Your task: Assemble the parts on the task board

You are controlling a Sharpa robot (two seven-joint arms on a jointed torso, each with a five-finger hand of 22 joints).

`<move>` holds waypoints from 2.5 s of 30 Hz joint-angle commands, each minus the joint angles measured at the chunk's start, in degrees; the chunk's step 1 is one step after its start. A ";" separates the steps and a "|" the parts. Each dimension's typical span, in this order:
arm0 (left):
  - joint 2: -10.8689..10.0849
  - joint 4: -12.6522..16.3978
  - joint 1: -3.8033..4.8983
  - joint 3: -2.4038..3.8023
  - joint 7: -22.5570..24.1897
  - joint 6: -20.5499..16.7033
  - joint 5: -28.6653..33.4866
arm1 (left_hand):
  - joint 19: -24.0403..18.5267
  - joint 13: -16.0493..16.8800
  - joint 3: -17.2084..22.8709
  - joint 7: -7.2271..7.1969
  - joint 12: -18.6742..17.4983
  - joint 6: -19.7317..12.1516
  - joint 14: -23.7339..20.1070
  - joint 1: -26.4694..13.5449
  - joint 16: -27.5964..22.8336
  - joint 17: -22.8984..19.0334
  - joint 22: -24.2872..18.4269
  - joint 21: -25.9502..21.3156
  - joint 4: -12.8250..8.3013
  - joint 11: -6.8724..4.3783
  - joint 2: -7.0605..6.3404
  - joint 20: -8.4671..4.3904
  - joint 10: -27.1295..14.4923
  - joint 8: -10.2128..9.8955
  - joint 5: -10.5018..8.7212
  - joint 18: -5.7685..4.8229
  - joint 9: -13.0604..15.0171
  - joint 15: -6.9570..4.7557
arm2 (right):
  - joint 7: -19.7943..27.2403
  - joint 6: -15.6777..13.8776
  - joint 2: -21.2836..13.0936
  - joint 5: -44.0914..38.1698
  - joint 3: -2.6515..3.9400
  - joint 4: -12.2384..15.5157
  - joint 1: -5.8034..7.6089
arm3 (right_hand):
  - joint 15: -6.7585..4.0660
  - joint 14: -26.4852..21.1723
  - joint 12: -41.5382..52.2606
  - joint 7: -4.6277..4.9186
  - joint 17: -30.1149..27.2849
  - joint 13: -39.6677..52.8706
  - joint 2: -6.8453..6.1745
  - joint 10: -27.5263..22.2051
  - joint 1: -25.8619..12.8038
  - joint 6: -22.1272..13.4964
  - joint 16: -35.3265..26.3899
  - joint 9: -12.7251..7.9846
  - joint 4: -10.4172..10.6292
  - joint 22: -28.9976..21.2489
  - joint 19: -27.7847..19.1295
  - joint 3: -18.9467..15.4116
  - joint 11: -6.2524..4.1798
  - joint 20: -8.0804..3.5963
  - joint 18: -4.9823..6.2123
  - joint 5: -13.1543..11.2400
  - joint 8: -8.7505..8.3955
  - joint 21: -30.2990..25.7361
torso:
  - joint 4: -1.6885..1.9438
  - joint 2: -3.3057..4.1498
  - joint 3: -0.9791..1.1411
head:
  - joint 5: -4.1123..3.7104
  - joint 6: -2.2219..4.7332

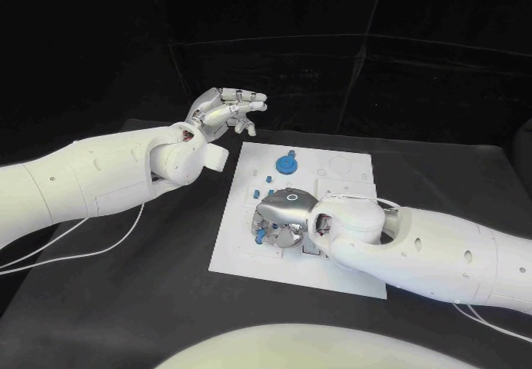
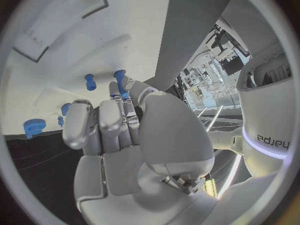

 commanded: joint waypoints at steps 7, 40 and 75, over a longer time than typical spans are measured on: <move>-0.04 0.13 0.12 0.05 0.31 0.61 0.21 | -0.26 0.00 -0.43 -0.04 0.27 -0.29 -0.32 0.19 -0.37 -0.06 -0.07 -0.31 0.04 -0.05 -0.11 0.26 -0.26 0.23 0.05 0.80 0.00 -0.04 | -0.97 1.42 0.26 -2.52 -0.30 0.21 0.01 | 0.63 0.25 -1.76 0.74 -0.78 -0.27 -0.88 -2.01 -1.71 -1.46 -0.56 -0.22 0.10 -0.66 -0.70 0.44 0.94 0.40 -0.87 -0.25 -0.77 -0.46 | -0.01 -0.06 -0.01 | -0.03 0.12; -0.56 0.18 0.11 0.04 0.09 0.70 0.20 | -0.26 0.00 -0.43 -0.04 0.27 -0.29 -0.32 0.19 -0.37 -0.06 -0.07 -0.31 0.04 -0.05 -0.11 0.26 -0.26 0.23 0.05 0.80 0.00 -0.04 | 2.02 -15.29 -14.04 13.57 1.25 9.46 1.51 | 1.12 -0.40 3.68 1.45 -5.61 0.84 -2.33 -4.98 -5.52 -9.16 -3.50 0.43 2.08 -4.77 -2.54 -8.57 1.49 1.06 -0.10 1.90 0.61 -3.15 | -0.17 -0.23 -0.08 | -1.55 0.90; -2.26 1.78 0.09 -0.81 0.38 0.44 0.20 | -0.25 0.02 -0.64 -0.04 0.57 -0.36 -0.38 0.18 -0.29 -0.08 -0.19 -0.45 0.08 -0.04 0.01 0.29 -0.39 0.43 0.04 0.81 0.03 -0.02 | -22.54 -7.11 -32.18 17.02 0.23 15.49 -1.41 | -2.88 2.78 59.78 -3.41 14.95 61.75 0.98 10.28 -13.85 -5.59 10.44 6.09 19.59 9.83 5.15 -34.78 -3.62 -2.67 -2.98 7.39 13.55 5.06 | -1.72 -0.78 -0.22 | -7.49 1.35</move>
